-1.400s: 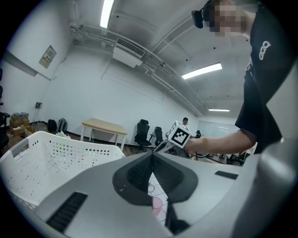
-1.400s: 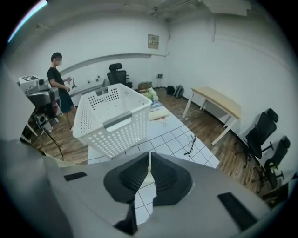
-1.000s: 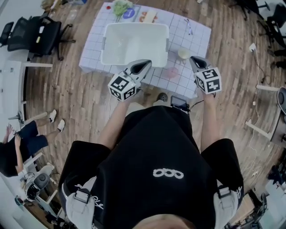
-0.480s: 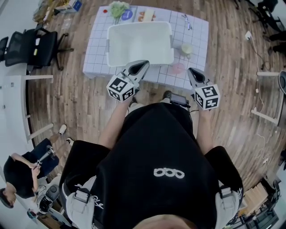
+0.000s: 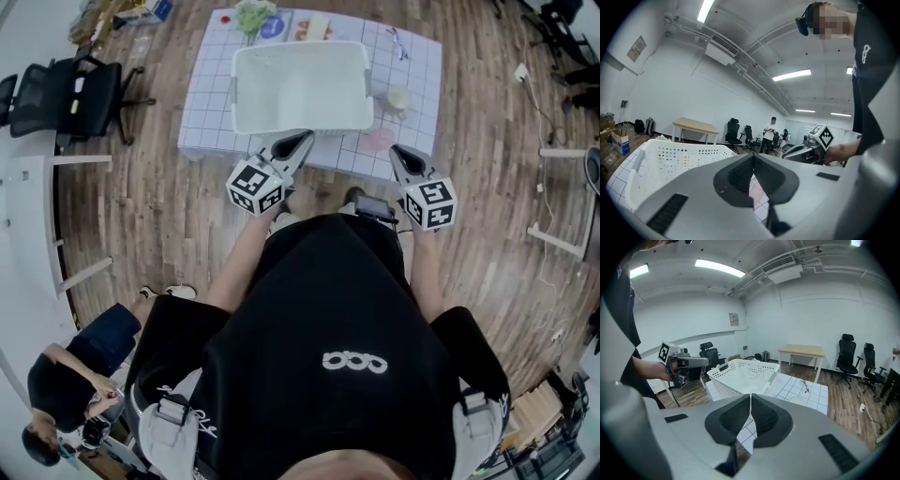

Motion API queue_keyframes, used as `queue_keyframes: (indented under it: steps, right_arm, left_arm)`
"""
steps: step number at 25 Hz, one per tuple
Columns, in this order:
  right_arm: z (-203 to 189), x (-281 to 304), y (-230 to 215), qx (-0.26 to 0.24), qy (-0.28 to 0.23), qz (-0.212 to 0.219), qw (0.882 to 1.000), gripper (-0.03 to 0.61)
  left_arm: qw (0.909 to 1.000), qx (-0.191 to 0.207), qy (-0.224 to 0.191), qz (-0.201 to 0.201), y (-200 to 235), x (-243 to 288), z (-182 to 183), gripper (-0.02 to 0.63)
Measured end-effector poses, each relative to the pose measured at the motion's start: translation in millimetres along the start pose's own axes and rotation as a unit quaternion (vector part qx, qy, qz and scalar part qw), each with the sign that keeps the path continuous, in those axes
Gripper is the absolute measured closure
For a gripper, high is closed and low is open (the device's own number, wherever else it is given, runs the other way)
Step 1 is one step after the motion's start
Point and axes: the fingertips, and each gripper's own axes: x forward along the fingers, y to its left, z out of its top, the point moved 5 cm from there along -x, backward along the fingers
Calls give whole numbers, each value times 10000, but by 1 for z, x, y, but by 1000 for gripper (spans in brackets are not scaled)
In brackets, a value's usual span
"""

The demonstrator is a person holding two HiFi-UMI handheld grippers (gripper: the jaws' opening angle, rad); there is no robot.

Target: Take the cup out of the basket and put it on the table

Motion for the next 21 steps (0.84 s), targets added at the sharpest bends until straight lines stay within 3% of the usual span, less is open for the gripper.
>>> queue_keyframes:
  steps: [21]
  right_arm:
    - [-15, 1, 9, -26, 164, 142, 9998, 548]
  left_arm:
    - [10000, -11, 11, 58, -15, -7, -8, 606]
